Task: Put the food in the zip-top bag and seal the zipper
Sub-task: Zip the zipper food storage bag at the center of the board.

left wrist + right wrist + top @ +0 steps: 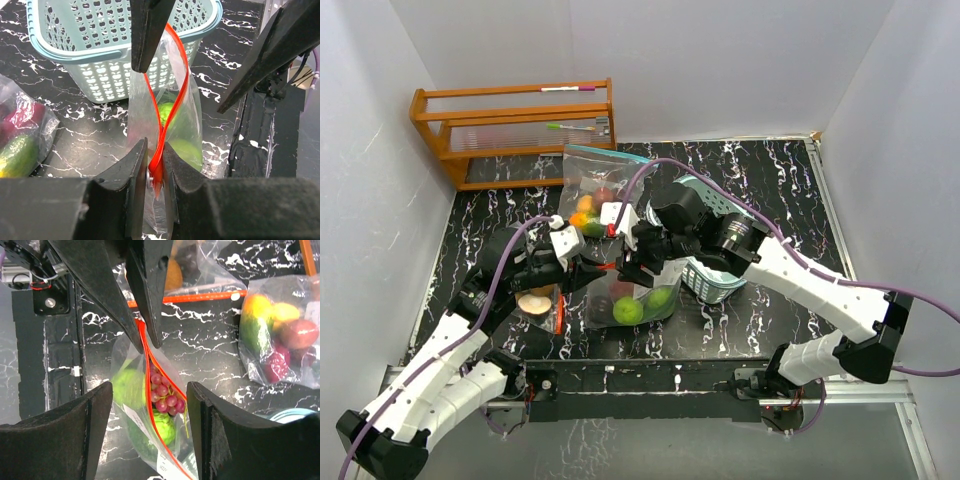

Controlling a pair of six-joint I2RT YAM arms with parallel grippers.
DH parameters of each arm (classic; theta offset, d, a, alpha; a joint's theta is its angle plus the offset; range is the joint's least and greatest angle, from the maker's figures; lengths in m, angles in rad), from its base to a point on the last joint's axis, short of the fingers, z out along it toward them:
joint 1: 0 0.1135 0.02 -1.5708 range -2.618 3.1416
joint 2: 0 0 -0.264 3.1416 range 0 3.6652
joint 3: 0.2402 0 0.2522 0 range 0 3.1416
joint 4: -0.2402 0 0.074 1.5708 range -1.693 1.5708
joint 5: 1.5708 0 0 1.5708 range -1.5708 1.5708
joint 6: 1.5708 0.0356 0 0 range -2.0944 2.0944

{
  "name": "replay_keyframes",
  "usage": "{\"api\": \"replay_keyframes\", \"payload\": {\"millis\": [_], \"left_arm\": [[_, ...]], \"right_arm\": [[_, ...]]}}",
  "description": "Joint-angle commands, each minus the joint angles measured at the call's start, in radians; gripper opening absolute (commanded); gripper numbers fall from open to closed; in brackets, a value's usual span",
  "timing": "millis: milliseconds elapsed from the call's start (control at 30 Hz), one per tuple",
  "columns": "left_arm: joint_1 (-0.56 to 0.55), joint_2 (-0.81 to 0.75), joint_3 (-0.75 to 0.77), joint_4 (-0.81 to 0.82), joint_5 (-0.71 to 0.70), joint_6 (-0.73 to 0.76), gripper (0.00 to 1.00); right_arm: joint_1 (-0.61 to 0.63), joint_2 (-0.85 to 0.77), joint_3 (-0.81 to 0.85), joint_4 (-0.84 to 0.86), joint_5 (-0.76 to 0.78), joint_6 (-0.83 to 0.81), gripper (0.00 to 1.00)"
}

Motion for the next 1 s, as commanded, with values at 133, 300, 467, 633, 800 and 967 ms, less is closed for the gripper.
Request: {"api": "replay_keyframes", "payload": {"millis": [133,300,467,633,800,967], "left_arm": [[0.003,-0.033,0.036,0.025,0.045,0.02,0.17],[0.002,-0.038,0.04,0.018,0.045,0.024,0.17],[0.003,-0.043,0.036,0.017,0.042,0.026,0.17],[0.002,-0.05,0.031,0.025,0.05,0.019,0.17],[0.003,-0.067,0.045,-0.004,0.034,0.02,0.46],[0.002,-0.128,0.057,-0.094,-0.019,0.051,0.68]], "right_arm": [[-0.003,0.045,-0.004,0.116,-0.132,-0.033,0.63],[-0.002,0.059,-0.027,0.13,-0.176,-0.016,0.58],[-0.003,0.056,-0.039,0.13,-0.137,-0.003,0.19],[-0.003,0.052,-0.072,0.146,-0.057,0.026,0.08],[-0.002,0.051,-0.078,0.158,0.033,0.06,0.08],[-0.002,-0.002,-0.096,0.205,0.065,0.087,0.08]]}}
